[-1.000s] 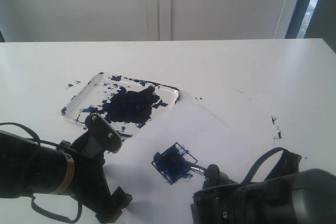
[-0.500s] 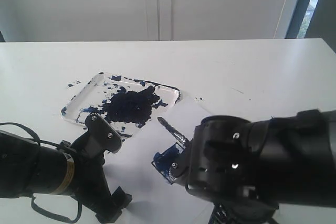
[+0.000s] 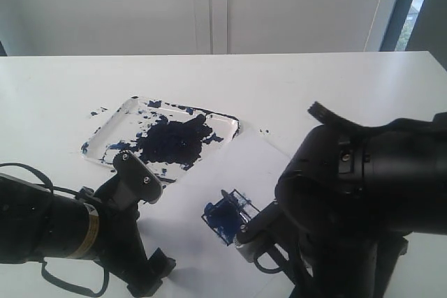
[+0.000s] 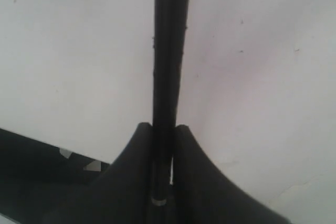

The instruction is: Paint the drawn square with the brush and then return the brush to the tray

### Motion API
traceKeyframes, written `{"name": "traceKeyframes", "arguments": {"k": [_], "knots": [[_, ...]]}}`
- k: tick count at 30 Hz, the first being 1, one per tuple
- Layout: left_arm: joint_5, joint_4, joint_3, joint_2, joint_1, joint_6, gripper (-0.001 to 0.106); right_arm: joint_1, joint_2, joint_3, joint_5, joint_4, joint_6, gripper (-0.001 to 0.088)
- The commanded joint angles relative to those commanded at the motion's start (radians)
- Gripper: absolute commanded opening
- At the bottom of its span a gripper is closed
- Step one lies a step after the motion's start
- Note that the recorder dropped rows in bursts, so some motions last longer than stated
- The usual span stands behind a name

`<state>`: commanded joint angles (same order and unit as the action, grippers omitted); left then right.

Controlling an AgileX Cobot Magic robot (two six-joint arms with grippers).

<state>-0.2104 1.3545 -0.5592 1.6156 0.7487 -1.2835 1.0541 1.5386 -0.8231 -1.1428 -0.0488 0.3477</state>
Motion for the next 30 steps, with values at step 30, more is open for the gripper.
{"name": "traceKeyframes", "arguments": {"k": [30], "knots": [[-0.002,0.000,0.000,0.000,0.000,0.000,0.105,-0.173,0.128,-0.004,0.104,0.101,-0.137,0.0000]]}}
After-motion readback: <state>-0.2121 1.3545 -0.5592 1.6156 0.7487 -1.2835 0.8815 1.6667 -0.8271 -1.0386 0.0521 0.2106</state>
